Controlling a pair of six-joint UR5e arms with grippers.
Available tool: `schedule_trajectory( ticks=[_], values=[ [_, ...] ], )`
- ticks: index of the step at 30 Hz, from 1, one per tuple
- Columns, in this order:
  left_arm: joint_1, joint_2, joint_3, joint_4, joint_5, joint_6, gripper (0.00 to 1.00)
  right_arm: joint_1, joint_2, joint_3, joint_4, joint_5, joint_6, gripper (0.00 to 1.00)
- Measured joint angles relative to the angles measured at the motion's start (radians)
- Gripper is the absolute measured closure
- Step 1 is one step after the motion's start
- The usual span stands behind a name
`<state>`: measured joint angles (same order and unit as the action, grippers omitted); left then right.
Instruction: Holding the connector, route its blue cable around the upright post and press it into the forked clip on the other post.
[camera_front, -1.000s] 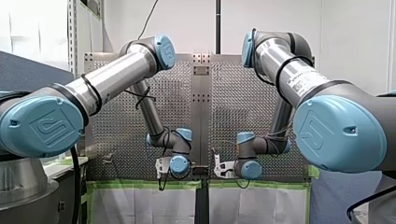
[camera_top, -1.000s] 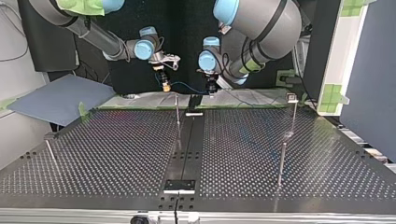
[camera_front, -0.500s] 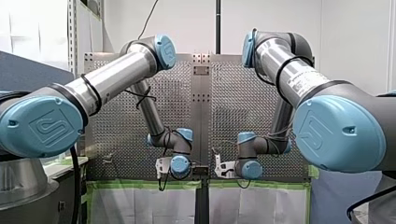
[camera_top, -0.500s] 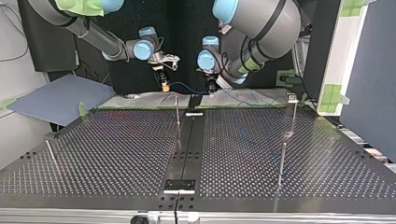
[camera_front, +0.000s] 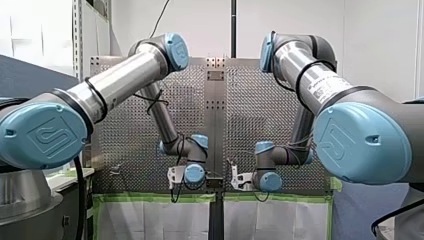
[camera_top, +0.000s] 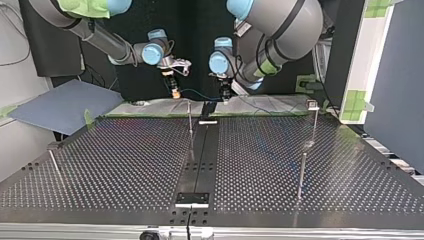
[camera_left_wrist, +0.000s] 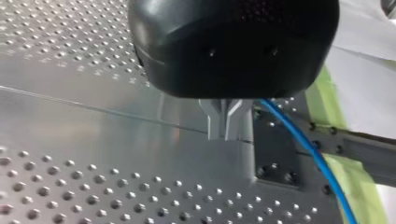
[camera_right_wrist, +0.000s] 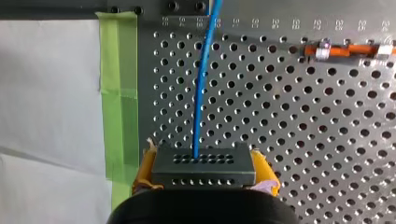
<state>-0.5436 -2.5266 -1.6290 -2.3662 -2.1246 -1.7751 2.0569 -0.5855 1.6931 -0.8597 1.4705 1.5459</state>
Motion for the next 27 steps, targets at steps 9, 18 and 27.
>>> schedule_trajectory(
  ticks=[9, 18, 27],
  values=[
    [-0.025, 0.071, -0.027, -0.01, -0.016, 0.002, 1.0, -0.028, -0.002, -0.001, -0.002, 0.002, 0.001, 1.0],
    [-0.059, 0.076, -0.047, 0.005, -0.021, 0.038, 1.0, -0.047, -0.003, 0.0, -0.003, 0.016, -0.001, 1.0],
    [-0.116, 0.076, -0.051, 0.009, -0.072, 0.102, 1.0, -0.049, -0.023, 0.0, -0.002, 0.017, -0.002, 1.0]
  ],
)
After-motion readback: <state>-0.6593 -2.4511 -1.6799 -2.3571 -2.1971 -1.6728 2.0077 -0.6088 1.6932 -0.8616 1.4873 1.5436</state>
